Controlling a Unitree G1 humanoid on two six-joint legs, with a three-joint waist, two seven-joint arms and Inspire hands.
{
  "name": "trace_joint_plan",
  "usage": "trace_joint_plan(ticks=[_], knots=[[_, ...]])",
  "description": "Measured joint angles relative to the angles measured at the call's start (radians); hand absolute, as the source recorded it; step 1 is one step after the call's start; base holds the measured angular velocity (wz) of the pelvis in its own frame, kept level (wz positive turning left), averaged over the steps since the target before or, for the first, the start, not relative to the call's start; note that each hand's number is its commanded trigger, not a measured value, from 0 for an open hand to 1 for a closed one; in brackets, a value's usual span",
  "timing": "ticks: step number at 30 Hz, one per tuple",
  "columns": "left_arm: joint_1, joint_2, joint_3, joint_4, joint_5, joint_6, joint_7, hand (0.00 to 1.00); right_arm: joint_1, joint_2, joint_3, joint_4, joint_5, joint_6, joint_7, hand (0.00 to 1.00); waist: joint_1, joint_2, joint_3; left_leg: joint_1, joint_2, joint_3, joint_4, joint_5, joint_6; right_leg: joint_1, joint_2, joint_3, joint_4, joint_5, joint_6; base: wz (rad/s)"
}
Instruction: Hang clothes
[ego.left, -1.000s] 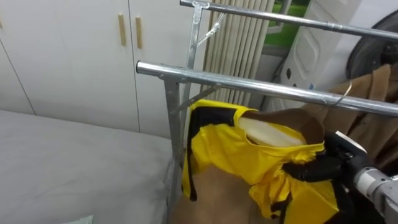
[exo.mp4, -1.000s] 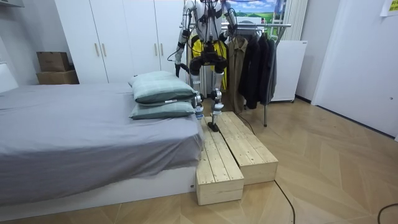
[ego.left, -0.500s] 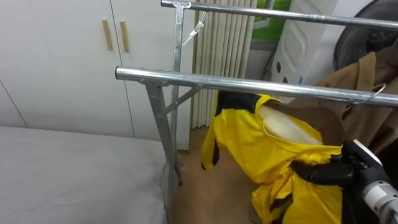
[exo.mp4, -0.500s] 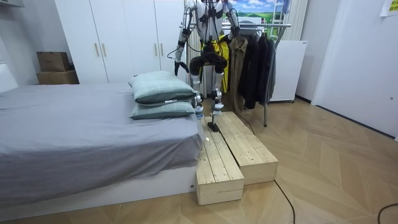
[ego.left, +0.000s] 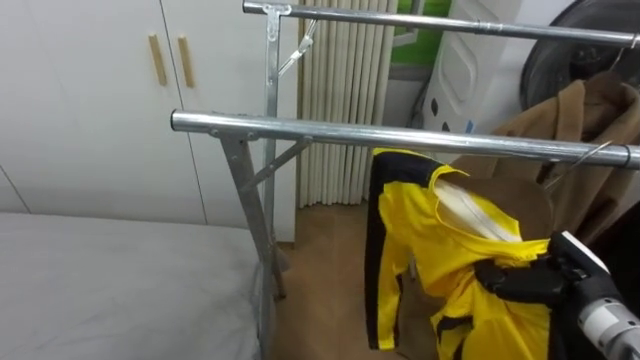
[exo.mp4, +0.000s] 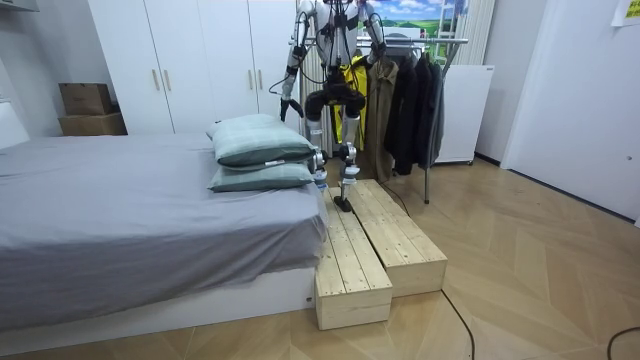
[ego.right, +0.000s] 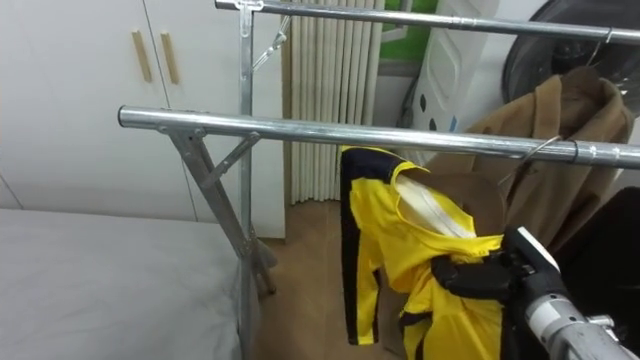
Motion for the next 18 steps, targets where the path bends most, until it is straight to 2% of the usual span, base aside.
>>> trace_joint_plan(ticks=[6,13,14,15,16,18], knots=[[0.0,0.0,0.0,0.0,0.0,0.0,0.001,0.0,0.01,0.0,0.0,0.0,-0.02,0.0,0.024,1.0,0.001,-0.006,0.003,0.001,0.0,0.006,0.0,0.0,0.0,-0.001,0.002,0.008,0.0,0.0,0.0,-0.02],[0.0,0.0,0.0,0.0,0.0,0.0,0.001,0.0,0.023,0.0,-0.001,0.0,-0.037,0.0,0.039,1.0,-0.002,-0.009,0.003,0.001,0.0,0.008,-0.001,0.0,0.0,-0.002,0.003,0.013,0.0,0.0,0.0,-0.01],[-0.001,0.0,0.0,-0.001,0.0,-0.001,0.0,0.0,0.023,0.0,-0.002,0.0,-0.037,0.0,0.041,0.63,-0.002,-0.01,0.0033,0.001,0.0,0.008,-0.001,0.0,0.0,-0.002,0.003,0.013,0.0,0.0,0.0,0.0],[0.0,0.0,0.0,-0.001,0.0,-0.001,0.0,0.0,0.023,0.0,-0.003,0.0,-0.037,0.0,0.043,0.51,-0.002,-0.01,0.0031,0.001,0.0,0.008,-0.001,0.0,0.0,-0.002,0.003,0.013,0.0,0.0,0.0,0.0],[0.0,0.0,0.0,-0.001,0.0,-0.001,0.0,0.0,0.023,0.0,-0.003,0.0,-0.037,0.0,0.044,0.0,-0.002,-0.011,0.003,0.001,0.0,0.009,-0.001,0.0,0.0,-0.002,0.003,0.013,0.0,0.0,0.0,0.0],[0.0,0.0,0.0,-0.001,0.0,-0.001,0.0,0.0,0.023,0.0,-0.006,0.0,-0.037,0.0,0.05,0.0,-0.002,-0.011,0.003,0.001,0.0,0.009,-0.001,0.0,0.0,-0.002,0.003,0.014,0.0,0.0,0.0,0.0]])
